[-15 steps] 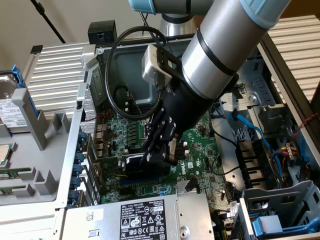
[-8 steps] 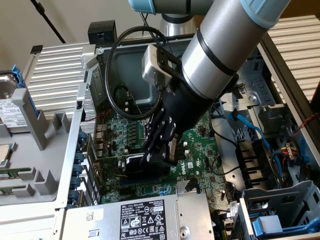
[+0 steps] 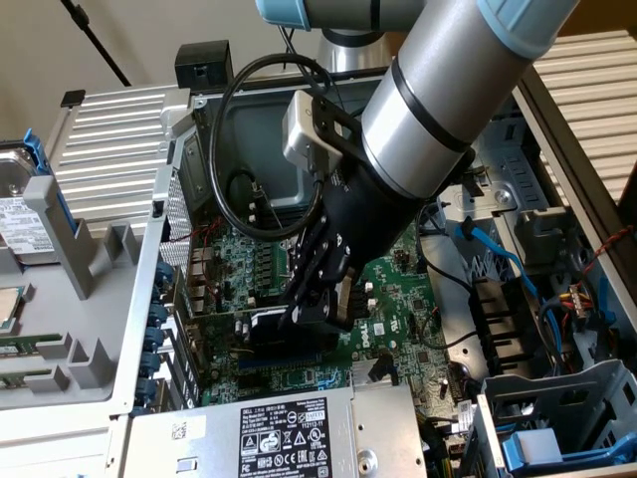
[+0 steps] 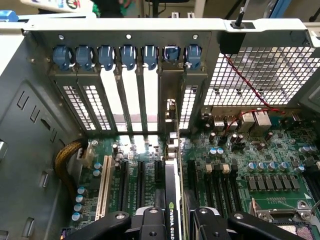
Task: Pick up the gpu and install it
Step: 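Insert the gpu into the slot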
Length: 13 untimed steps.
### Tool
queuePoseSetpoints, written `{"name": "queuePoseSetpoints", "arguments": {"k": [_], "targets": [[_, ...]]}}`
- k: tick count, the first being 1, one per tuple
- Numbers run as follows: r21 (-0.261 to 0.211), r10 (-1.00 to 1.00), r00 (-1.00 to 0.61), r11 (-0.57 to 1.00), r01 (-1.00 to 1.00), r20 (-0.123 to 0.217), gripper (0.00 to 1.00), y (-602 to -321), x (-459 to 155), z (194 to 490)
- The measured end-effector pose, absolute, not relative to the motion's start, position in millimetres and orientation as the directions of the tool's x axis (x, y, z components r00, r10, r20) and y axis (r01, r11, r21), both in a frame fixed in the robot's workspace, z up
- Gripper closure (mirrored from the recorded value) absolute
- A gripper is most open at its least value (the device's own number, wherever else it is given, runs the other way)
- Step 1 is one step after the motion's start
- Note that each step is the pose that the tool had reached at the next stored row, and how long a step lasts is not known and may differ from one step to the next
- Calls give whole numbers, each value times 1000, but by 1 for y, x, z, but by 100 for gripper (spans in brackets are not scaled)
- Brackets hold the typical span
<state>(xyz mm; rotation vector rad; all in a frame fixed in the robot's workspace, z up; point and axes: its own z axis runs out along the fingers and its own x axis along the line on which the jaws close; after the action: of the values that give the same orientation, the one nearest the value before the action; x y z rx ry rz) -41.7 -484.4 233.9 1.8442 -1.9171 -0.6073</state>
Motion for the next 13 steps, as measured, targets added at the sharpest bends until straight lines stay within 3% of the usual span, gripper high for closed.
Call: {"name": "queuePoseSetpoints", "arguments": {"k": [13], "targets": [[570, -999, -41, 30, -821, -6, 74, -484, -42, 231]]}}
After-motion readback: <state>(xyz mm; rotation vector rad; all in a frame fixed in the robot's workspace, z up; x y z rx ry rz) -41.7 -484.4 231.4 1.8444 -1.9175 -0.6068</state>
